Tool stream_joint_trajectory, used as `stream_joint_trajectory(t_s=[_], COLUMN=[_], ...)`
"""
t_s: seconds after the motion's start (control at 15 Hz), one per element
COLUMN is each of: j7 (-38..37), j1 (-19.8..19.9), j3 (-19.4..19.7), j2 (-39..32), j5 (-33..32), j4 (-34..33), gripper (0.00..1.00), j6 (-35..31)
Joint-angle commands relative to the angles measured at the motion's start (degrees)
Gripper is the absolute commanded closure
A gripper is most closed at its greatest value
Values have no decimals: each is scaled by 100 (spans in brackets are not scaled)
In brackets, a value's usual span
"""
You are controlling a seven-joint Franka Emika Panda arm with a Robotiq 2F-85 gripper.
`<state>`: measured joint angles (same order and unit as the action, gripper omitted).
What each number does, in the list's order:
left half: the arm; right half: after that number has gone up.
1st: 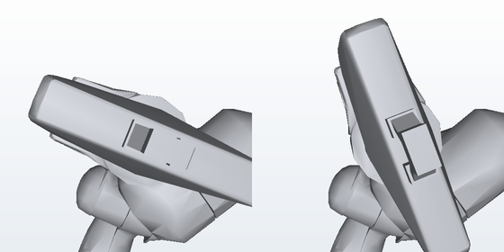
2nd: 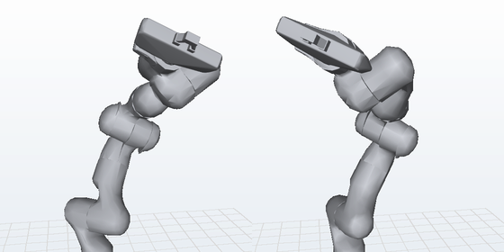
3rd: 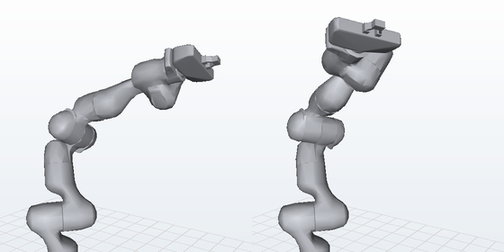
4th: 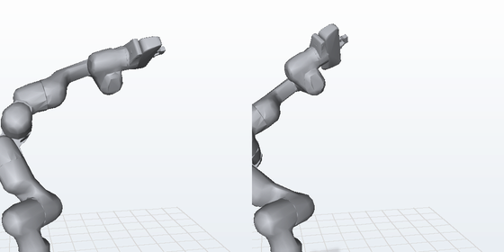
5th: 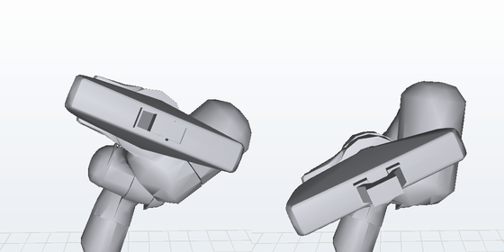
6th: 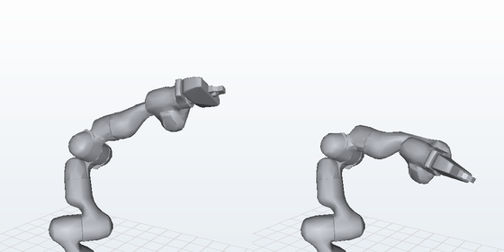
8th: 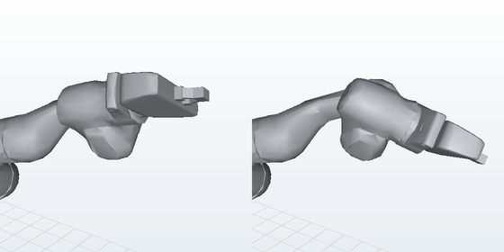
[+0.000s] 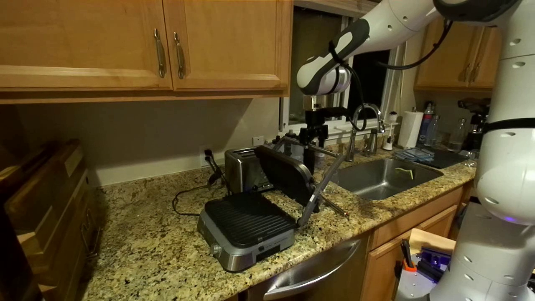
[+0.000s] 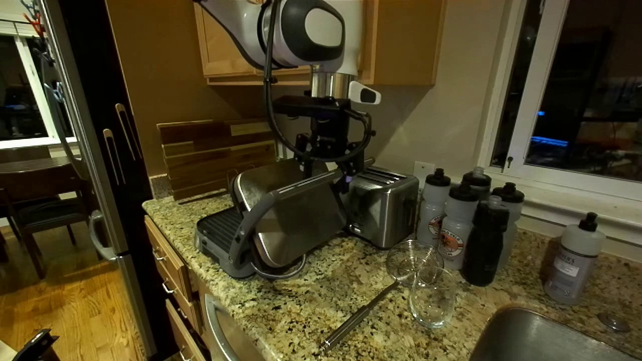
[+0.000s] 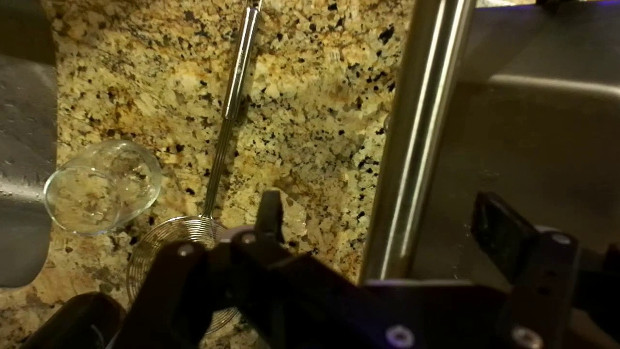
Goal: Close the toaster.
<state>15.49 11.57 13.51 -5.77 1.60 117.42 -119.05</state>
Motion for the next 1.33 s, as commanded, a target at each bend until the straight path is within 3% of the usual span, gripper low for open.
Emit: stream_joint_trajectory(t_s=[0.0,0.67,0.93,1.27], j7=[189,382,381,385], j1=[158,265,253,183], j3=[-34,-41,-82,-140], j2=[0,266,329,532], j5=[222,595,583,462], j4=[-11,119,161,260], gripper=[27,91,97,93], j6=[73,111,119,81])
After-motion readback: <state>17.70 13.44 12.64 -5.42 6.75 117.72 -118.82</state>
